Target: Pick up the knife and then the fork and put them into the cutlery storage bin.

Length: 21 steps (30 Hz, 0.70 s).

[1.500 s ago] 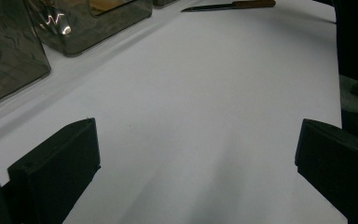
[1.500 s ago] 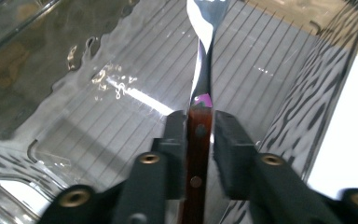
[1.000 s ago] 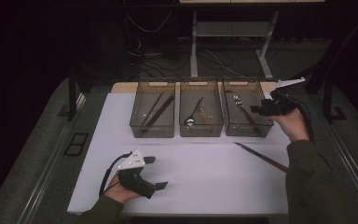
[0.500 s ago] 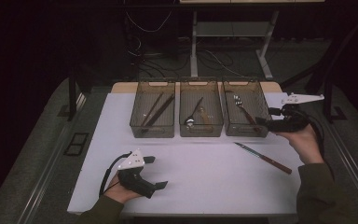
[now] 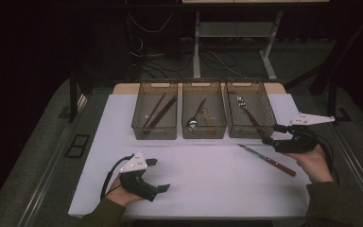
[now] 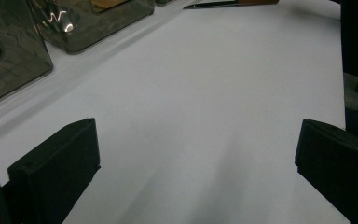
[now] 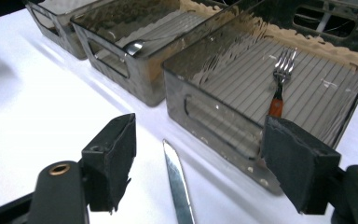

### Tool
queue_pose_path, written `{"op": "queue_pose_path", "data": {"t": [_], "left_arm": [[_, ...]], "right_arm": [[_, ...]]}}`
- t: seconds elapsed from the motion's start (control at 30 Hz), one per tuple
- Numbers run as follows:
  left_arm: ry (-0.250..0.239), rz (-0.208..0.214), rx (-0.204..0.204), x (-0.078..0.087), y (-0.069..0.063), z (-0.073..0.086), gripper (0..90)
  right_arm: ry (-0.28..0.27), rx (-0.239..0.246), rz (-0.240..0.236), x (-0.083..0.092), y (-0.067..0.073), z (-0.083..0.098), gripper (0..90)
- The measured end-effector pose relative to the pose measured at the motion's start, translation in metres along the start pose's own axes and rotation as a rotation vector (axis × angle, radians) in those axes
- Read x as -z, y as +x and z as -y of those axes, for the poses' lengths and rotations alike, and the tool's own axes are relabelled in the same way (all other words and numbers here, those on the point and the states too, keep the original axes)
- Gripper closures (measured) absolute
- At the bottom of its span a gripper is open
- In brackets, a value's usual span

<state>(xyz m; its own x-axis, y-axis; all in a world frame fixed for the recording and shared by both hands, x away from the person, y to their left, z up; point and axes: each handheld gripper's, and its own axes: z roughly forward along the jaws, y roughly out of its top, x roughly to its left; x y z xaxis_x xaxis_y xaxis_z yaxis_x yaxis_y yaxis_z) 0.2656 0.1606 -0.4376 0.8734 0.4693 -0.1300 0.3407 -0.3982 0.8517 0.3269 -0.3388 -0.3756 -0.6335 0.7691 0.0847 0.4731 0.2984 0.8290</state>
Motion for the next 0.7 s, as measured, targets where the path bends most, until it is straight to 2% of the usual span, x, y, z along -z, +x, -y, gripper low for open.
{"op": "queue_pose_path", "data": {"t": [0.33,0.53,0.7], "left_arm": [[-0.002,0.003,0.002,0.000,0.000,0.000,0.0],[0.001,0.004,0.000,0.000,-0.001,0.000,0.0],[0.000,0.007,0.001,0.000,0.000,0.000,0.0]], "right_arm": [[0.041,-0.005,0.009,0.008,0.001,0.018,27.8],[0.120,0.020,0.028,0.010,0.000,0.022,33.1],[0.237,0.071,0.054,0.005,-0.001,0.024,41.3]]}}
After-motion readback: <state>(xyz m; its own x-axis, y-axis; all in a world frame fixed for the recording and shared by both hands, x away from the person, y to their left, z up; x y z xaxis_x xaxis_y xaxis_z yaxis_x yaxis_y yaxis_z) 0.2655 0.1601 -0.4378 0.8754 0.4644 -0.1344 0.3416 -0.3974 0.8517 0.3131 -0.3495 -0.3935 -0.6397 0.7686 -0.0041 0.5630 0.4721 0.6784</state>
